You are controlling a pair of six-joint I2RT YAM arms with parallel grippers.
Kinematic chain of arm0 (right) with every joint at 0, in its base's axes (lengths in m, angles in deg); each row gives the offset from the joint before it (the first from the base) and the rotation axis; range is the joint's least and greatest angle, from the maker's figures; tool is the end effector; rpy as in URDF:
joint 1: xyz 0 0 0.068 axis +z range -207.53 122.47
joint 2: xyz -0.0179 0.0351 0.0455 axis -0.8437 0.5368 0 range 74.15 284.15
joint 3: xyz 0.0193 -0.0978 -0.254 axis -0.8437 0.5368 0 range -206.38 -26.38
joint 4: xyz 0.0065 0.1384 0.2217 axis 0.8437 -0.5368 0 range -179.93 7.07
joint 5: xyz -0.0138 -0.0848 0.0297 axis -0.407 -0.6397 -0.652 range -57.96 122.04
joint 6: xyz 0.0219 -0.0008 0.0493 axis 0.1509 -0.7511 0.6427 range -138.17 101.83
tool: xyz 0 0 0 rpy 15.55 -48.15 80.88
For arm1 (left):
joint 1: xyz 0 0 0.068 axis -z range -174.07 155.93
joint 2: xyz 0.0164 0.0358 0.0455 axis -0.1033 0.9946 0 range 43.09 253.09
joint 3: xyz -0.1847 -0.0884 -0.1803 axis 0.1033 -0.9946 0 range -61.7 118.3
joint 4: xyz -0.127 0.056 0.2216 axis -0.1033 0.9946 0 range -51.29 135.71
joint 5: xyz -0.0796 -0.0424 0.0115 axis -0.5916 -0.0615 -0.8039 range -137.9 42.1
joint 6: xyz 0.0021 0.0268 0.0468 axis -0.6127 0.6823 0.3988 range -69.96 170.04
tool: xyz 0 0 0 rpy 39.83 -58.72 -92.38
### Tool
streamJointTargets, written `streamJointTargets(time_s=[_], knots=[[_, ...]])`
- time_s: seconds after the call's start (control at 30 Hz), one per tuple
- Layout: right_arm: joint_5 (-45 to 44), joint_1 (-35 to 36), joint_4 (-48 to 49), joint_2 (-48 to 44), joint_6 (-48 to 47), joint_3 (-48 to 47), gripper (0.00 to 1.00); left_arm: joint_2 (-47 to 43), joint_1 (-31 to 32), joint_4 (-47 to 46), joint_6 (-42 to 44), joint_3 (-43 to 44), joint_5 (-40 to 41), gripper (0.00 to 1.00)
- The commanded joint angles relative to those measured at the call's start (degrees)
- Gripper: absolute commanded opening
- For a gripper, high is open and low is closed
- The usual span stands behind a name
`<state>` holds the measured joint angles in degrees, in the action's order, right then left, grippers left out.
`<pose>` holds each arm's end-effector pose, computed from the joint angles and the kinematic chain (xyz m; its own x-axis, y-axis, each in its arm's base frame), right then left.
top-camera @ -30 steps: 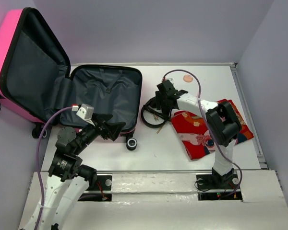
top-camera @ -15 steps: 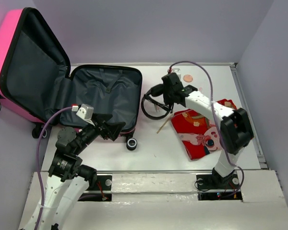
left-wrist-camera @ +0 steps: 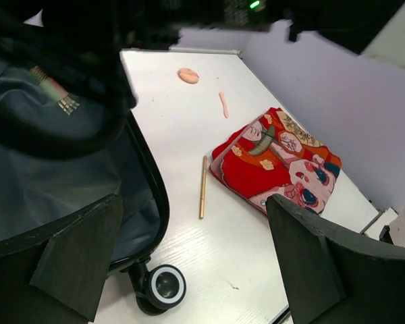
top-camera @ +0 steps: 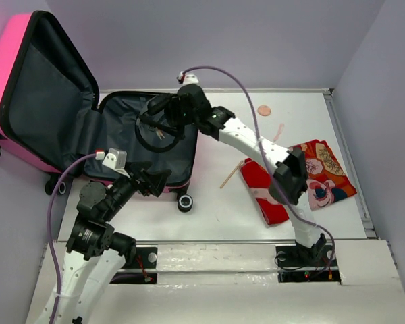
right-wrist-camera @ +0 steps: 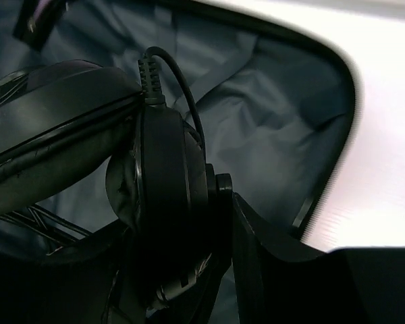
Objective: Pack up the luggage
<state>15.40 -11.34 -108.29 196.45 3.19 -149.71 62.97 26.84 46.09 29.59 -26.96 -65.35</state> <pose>0.3558 0.3563 0.3564 -0.4518 0.0332 -0.8915 -0.3718 0.9014 0.2220 0.0899 -0.0459 0.3382 -0.1019 -0.3177 -0.9427 0.6218 0.7194 -0.3096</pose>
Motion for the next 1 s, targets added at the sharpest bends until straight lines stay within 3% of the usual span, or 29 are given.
streamJointTargets(time_s=[0.0,0.13,0.2,0.23,0.33,0.47,0.5,0.57,0.6,0.67,0.73,0.8,0.93,0.97], knots=[[7.0,1.7,-0.5,8.9,3.2,-11.6,0.27,-0.6,0.2,-0.5,-0.2,1.8,0.8,0.99],[10.8,2.8,0.1,16.2,4.8,-18.6,0.34,-0.7,0.2,-0.4,-0.1,1.8,0.9,0.99],[14.3,2.8,0.7,18.1,5.5,-22.1,0.57,-0.7,0.2,-0.4,-0.1,1.8,1.0,0.99],[15.2,2.8,0.8,18.4,5.4,-22.6,0.76,-0.7,0.3,-0.3,-0.2,1.7,1.1,0.99],[13.9,2.8,0.9,14.5,3.8,-20.4,0.92,-0.5,0.3,-0.3,-0.3,1.7,1.4,0.99],[10.0,0.3,1.7,2.3,2.0,-7.8,0.89,-0.6,0.5,-0.5,-0.3,1.5,1.0,0.99],[9.3,-0.3,1.8,-0.8,1.8,0.2,0.87,-0.6,0.6,-0.6,-0.3,1.4,1.1,0.99],[3.2,-0.9,2.1,-11.0,0.8,10.0,0.74,-1.0,1.0,-0.6,-0.4,1.3,1.3,0.99],[0.8,-0.9,2.1,-14.4,1.0,20.4,0.66,-1.3,1.2,-0.8,-0.5,1.0,1.4,0.99],[-3.4,-0.9,2.0,-23.6,2.7,35.4,0.39,-1.6,1.7,-1.0,-0.6,0.9,1.4,0.99],[-4.3,-0.9,1.7,-28.5,5.3,44.4,0.26,-1.8,2.0,-0.9,-0.6,0.9,1.7,0.99],[-4.4,-0.9,1.5,-34.2,9.5,55.0,0.30,-1.9,2.6,-0.9,-0.6,0.9,1.7,0.99],[-3.9,-0.9,1.5,-39.0,15.5,63.8,0.57,-1.6,2.9,-1.1,-0.6,0.9,1.5,0.99],[-3.4,-0.9,1.6,-38.9,16.8,65.8,0.59,-1.5,2.9,-1.0,-0.6,0.9,1.4,0.99]])
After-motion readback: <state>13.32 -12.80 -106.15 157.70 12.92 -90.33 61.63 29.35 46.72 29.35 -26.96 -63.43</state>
